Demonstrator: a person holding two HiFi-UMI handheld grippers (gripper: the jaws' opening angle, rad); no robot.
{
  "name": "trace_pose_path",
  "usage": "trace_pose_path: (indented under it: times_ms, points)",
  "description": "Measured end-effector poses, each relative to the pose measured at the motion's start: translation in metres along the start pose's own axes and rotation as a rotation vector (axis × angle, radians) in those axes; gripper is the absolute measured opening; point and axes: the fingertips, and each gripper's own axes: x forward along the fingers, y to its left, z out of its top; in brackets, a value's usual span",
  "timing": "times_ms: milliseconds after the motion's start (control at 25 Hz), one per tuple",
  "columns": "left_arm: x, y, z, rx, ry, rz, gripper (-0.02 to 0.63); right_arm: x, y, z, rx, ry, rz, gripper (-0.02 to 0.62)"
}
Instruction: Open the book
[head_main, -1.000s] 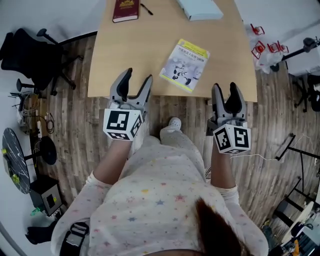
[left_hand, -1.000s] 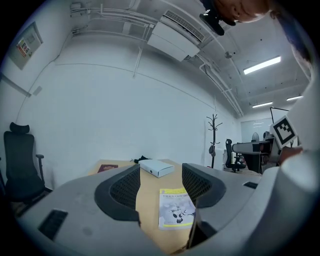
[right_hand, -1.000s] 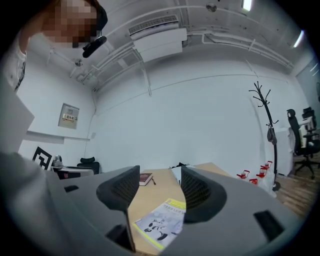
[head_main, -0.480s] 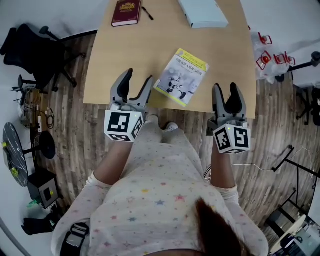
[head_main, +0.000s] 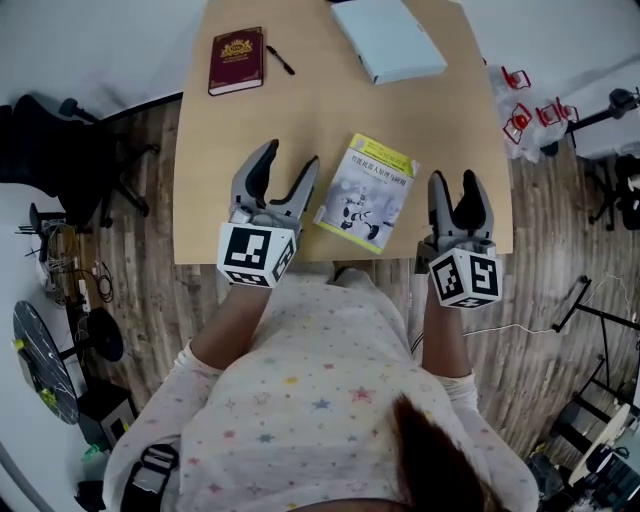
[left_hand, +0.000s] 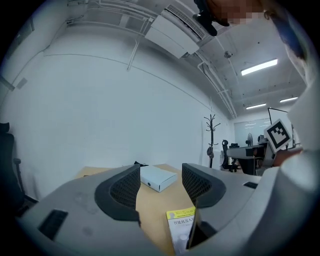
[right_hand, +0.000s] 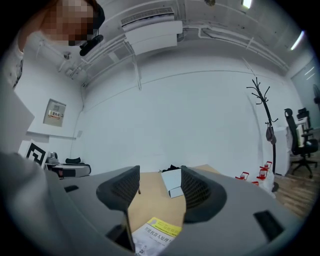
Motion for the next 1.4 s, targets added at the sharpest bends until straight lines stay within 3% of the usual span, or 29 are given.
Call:
trace_pose_path:
  times_ms: [360, 960, 1400]
  points:
    - [0.046, 0.035, -0.004, -0.027, 0.015, -0.074, 0.239, 0.033, -0.006, -0.003, 0.014, 0.003, -0.113, 0.241]
    - [0.078, 0.045, -0.023, -0.040, 0.047, -0.015, 0.239, 0.056, -0.025, -0.024, 0.022, 0.092, -0.079, 0.243]
    - [0.094, 0.039, -0.061, -0.078, 0.077, -0.037, 0.239, 0.053, -0.043, -0.091, 0.087, 0.219, -0.115, 0.247]
